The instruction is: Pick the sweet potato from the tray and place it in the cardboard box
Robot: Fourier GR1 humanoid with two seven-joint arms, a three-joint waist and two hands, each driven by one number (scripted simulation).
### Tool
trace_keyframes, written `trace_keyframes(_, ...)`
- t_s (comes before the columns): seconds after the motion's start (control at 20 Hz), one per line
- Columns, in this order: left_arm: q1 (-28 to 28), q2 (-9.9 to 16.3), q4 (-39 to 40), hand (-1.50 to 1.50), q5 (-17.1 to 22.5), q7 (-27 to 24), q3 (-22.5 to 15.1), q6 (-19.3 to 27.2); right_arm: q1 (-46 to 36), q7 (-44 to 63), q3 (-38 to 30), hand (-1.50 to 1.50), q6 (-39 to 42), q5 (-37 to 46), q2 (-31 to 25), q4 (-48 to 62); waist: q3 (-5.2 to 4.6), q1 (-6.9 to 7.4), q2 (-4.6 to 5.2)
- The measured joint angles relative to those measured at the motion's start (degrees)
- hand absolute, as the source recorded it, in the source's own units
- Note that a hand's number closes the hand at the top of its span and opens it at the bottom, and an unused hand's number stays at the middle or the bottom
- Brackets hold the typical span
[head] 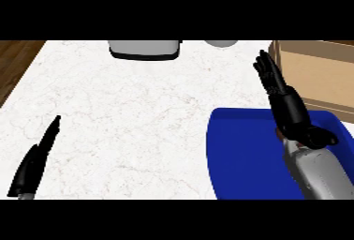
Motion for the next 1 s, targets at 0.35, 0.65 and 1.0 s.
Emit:
trace_keyframes(0.35, -5.44, -3.82, -6.09, 0.00, 1.49, 0.58, -2.92, -3.97, 7.31, 3.06, -2.83, -1.50, 3.28, -3.89, -2.81, 3.29, 1.27, -5.03, 0.66)
trace_keyframes(0.65, -9.59, -7.18, -9.06, 0.00, 3.03, 2.86, -5.88, -6.77, 13.30, -2.06, 1.90, -1.50, -1.02, 17.46, -18.02, 7.73, 0.71, -5.78, 1.40)
trace_keyframes(1.0, -12.88, -8.96, -11.27, 0.00, 3.59, 7.11, -6.75, -8.49, 23.07, -5.83, 0.53, -1.50, -6.98, 28.60, -29.61, -0.69, 0.66, -4.44, 1.21)
